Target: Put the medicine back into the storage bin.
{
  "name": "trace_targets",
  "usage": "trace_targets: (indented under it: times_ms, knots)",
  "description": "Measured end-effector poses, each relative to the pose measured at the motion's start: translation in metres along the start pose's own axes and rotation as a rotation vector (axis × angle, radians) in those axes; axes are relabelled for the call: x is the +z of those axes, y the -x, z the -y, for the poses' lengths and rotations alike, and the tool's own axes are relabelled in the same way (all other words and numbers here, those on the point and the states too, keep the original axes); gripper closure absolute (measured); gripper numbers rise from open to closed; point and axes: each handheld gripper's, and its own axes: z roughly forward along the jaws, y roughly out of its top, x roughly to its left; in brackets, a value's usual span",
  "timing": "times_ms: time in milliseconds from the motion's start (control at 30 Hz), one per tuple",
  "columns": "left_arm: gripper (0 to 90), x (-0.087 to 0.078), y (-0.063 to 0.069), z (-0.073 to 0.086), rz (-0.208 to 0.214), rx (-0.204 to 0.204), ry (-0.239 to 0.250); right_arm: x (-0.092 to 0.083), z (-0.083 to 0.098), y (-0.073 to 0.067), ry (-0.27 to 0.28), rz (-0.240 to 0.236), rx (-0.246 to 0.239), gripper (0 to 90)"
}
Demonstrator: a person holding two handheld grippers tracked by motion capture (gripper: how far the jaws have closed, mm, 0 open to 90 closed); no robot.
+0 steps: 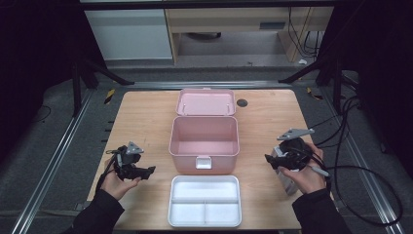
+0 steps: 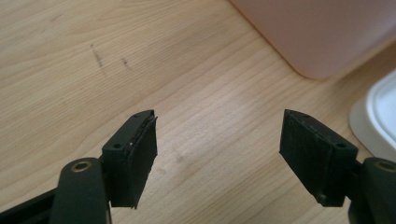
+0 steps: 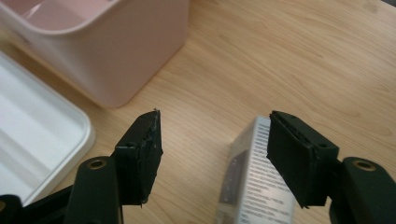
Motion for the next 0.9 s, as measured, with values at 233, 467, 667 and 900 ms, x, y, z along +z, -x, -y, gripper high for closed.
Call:
trace_targets:
  times_ms: [233,467,667,900]
  knots:
    - [27.2,0.004,-0.007,0.005,-0.038,-0.055,-0.004,-0.002,0.013,0.022,-0.034,0.059,0.089,31.2]
    - [28.9,0.006,-0.007,0.006,-0.031,-0.055,-0.024,0.01,0.031,0.03,-0.138,0.062,0.128,31.2]
    - [29.2,0.007,-0.008,0.007,-0.034,-0.055,-0.029,0.019,0.038,0.03,-0.193,0.044,0.142,32.3]
    - [30.5,0.007,-0.007,0.007,-0.026,-0.052,-0.033,0.033,0.043,0.027,-0.247,0.036,0.148,37.4]
